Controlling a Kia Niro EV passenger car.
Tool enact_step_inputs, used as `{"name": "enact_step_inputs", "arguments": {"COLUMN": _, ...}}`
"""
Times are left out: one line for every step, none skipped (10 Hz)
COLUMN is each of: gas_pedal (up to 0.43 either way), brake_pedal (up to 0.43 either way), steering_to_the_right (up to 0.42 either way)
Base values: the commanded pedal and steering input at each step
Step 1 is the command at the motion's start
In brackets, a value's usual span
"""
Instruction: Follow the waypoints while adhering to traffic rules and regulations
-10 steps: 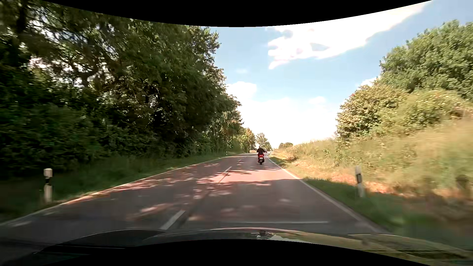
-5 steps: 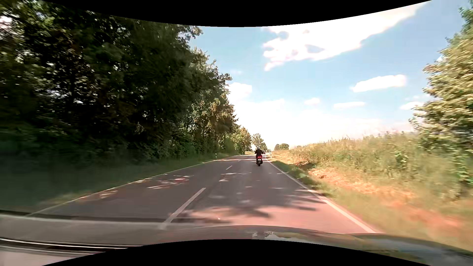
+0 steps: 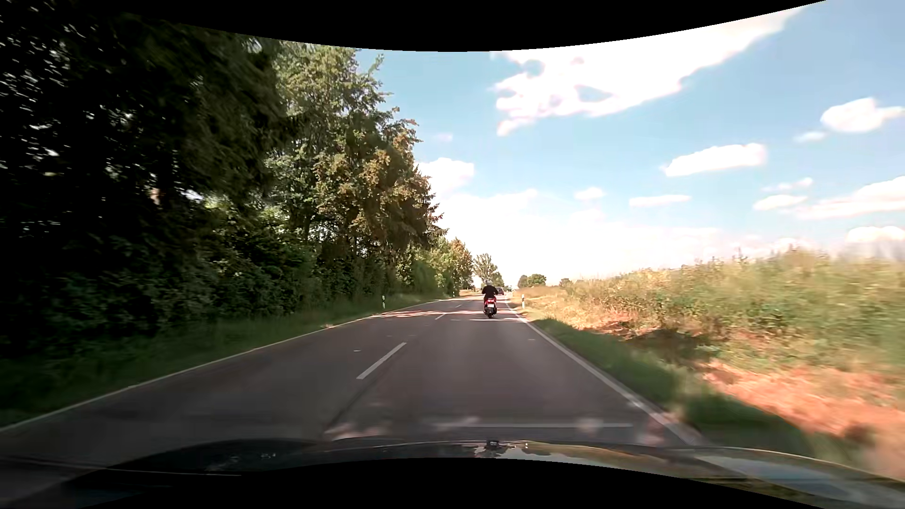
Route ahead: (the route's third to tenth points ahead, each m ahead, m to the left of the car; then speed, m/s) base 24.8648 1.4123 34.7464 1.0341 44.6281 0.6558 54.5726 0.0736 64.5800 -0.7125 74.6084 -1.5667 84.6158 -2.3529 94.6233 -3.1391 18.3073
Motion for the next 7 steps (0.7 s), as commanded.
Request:
{"name": "enact_step_inputs", "arguments": {"gas_pedal": 0.22, "brake_pedal": 0.012, "steering_to_the_right": 0.008}}
{"name": "enact_step_inputs", "arguments": {"gas_pedal": 0.22, "brake_pedal": 0.006, "steering_to_the_right": 0.007}}
{"name": "enact_step_inputs", "arguments": {"gas_pedal": 0.228, "brake_pedal": 0.012, "steering_to_the_right": 0.005}}
{"name": "enact_step_inputs", "arguments": {"gas_pedal": 0.24, "brake_pedal": 0.012, "steering_to_the_right": 0.005}}
{"name": "enact_step_inputs", "arguments": {"gas_pedal": 0.24, "brake_pedal": 0.012, "steering_to_the_right": 0.005}}
{"name": "enact_step_inputs", "arguments": {"gas_pedal": 0.248, "brake_pedal": 0.012, "steering_to_the_right": 0.005}}
{"name": "enact_step_inputs", "arguments": {"gas_pedal": 0.248, "brake_pedal": 0.012, "steering_to_the_right": 0.005}}
